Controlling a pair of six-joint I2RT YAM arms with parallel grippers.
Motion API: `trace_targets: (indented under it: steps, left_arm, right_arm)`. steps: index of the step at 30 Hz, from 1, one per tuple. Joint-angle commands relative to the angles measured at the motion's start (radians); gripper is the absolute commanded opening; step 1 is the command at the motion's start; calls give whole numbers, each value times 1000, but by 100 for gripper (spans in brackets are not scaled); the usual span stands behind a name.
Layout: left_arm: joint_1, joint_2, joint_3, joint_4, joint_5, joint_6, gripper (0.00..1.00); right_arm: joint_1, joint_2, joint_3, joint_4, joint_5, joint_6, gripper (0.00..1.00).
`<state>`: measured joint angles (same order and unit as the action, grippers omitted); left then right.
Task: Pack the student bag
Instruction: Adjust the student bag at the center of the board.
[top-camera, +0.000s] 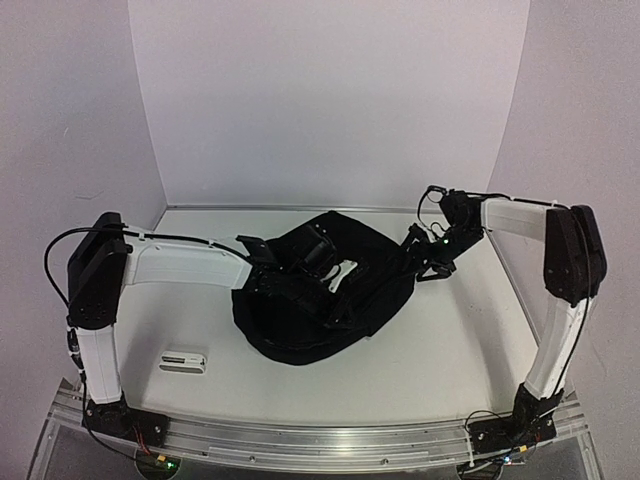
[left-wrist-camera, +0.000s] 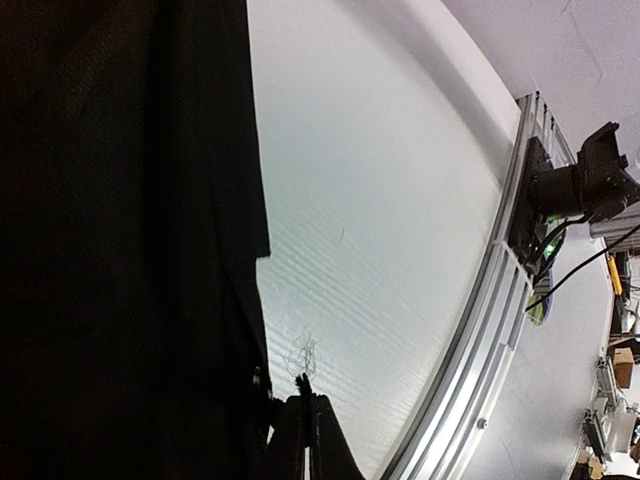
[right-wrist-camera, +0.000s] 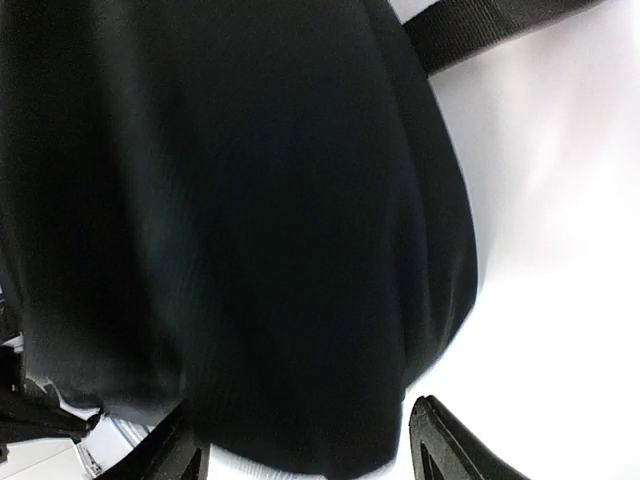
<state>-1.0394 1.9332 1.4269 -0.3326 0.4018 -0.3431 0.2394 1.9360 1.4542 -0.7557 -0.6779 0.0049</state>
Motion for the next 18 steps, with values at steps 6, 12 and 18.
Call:
trace_targets:
  steps: [6, 12, 18]
  left_arm:
    - [-8, 65, 137, 61, 66, -4, 0]
    - [-9, 80, 176, 59, 86, -2, 0]
    - [-8, 83, 187, 45, 99, -2, 0]
  right_arm:
    - [1, -265, -256, 106, -248, 122, 69]
    - [96, -213, -275, 183, -263, 180, 69]
    - [146, -110, -203, 212, -280, 233, 68]
